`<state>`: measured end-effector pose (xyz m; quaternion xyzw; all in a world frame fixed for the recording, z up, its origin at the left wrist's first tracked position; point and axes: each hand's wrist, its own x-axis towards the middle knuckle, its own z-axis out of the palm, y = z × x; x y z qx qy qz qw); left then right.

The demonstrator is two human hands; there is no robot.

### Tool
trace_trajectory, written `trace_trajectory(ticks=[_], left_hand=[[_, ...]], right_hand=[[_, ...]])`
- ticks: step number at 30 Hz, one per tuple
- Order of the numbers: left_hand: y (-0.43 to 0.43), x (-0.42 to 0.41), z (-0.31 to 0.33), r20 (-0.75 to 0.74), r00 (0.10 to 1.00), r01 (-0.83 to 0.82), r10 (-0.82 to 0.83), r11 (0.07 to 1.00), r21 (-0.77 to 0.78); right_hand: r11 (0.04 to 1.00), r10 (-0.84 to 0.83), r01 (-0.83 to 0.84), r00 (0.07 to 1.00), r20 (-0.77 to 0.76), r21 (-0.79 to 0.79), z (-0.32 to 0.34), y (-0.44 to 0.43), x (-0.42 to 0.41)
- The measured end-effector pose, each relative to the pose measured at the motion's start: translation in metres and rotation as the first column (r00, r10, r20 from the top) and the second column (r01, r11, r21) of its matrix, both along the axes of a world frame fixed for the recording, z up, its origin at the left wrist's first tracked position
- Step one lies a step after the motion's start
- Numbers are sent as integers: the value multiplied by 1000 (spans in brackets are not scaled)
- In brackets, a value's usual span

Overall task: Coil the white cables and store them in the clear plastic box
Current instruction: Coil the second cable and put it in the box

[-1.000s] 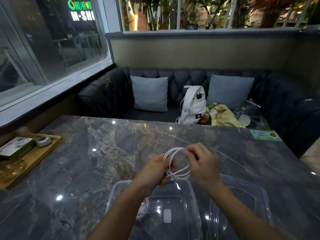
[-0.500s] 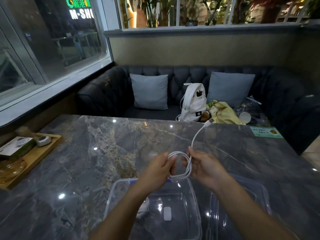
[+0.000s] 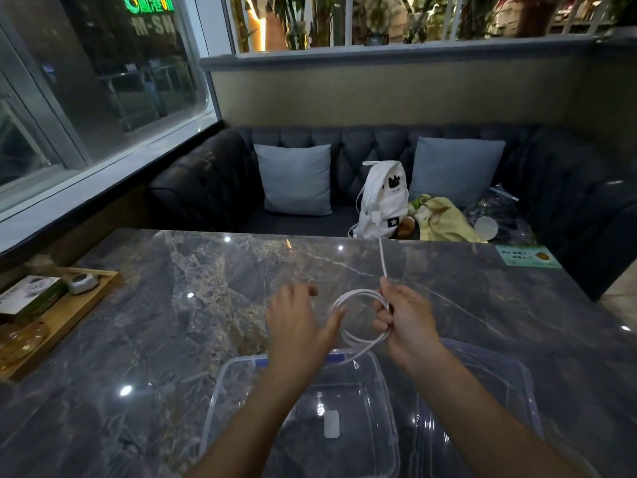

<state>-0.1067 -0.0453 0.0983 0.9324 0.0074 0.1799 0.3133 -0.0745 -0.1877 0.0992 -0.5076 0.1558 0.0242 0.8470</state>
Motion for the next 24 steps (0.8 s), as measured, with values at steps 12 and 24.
trace_trajectory(ticks=[12, 24], left_hand=[[-33, -7, 0, -478, 782, -169, -400, 602, -781], [-23, 2, -8, -395, 789, -154, -471, 470, -869]], right_hand=[[868, -59, 244, 916, 396, -433, 11, 19, -21], [934, -113, 200, 951, 286, -297, 3, 20, -20]])
